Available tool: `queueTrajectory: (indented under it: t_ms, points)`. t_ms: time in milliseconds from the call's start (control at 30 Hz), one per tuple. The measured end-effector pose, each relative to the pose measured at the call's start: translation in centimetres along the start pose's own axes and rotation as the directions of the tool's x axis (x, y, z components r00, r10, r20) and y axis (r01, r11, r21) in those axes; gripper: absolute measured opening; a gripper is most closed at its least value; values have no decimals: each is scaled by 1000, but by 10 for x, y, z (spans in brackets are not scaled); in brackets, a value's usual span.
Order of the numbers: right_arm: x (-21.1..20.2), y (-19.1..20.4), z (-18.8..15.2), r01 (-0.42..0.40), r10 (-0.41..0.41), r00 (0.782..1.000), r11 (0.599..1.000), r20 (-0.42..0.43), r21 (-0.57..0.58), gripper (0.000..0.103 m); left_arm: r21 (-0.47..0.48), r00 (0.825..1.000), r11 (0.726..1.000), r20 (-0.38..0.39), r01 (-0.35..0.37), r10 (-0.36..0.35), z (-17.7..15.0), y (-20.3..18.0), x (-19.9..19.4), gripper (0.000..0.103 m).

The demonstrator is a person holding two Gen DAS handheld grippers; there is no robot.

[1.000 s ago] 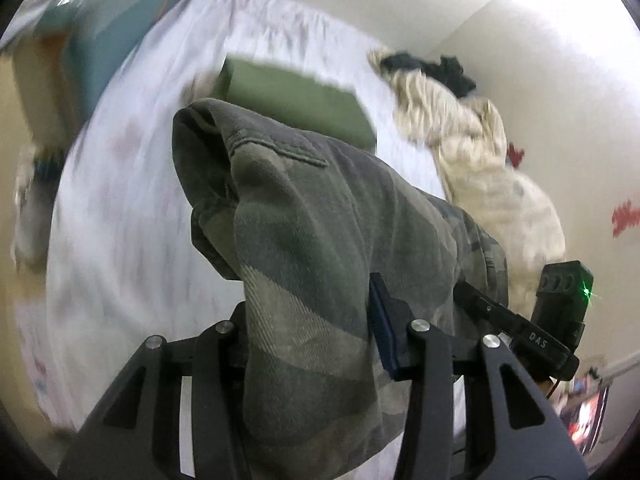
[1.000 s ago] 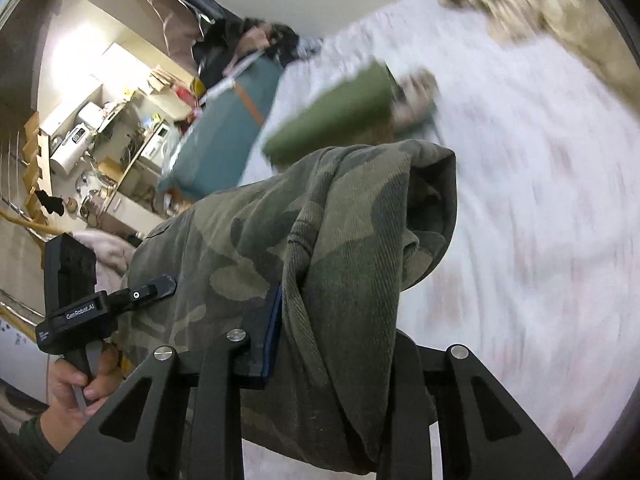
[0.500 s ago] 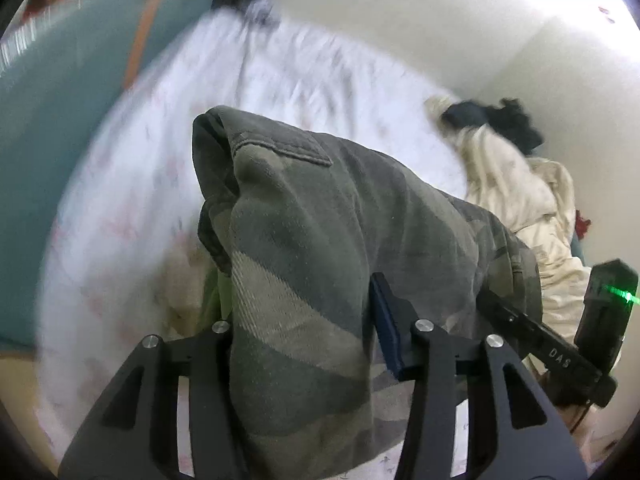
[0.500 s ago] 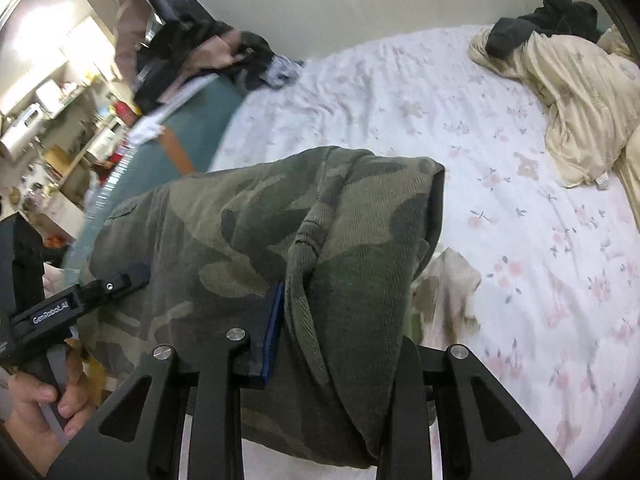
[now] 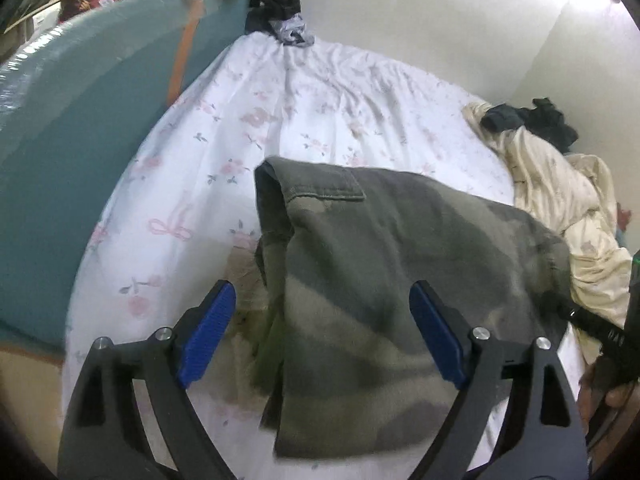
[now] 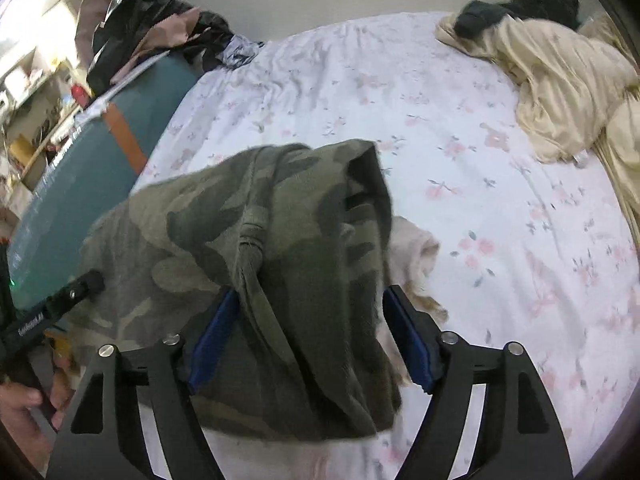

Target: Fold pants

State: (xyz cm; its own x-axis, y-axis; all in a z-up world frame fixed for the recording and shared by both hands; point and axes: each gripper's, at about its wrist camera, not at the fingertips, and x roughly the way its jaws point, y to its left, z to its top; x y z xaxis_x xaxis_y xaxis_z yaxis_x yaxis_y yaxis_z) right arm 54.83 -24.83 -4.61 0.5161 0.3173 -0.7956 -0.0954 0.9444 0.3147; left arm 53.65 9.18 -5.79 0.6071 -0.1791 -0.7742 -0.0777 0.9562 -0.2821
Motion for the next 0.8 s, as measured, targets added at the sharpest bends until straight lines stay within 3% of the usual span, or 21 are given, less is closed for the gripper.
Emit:
queueTrajectory:
  t_ms: [67,167,300,367,500,533,600,667,800]
  points:
    - [-18,0,-4,7,-7,1000,1000,31,-3,93,16,1000,1000,22,-15,15,-6,2,-17,87]
    - [-54,9,-24,13,-10,997,1000,75,-28,93,44,992,997,114,-60,54,-26,5,-59,87]
    - [-108,38,-78,30,-11,990,991,139,-130,93,67,973,996,226,-64,47,-69,-1,-122,87]
    - [-132,50,-103,39,-13,987,987,161,-158,94,68,966,995,252,-69,50,-93,-5,-151,87]
    - [-195,66,-161,-44,65,982,992,179,-117,95,94,956,994,294,-46,16,-145,-27,-220,87]
    - [-207,68,-171,-63,81,978,993,190,-103,95,96,952,995,308,-30,-1,-158,-33,-241,92]
    - [-247,78,-196,-45,66,968,995,242,-90,98,101,946,995,322,-5,-28,-178,-44,-274,102]
    - [-278,89,-217,-11,40,958,995,284,-101,103,116,939,993,341,17,-56,-201,-54,-312,103]
    - [-329,115,-259,-15,66,945,987,320,-160,103,141,940,990,336,7,-55,-240,-63,-360,103]
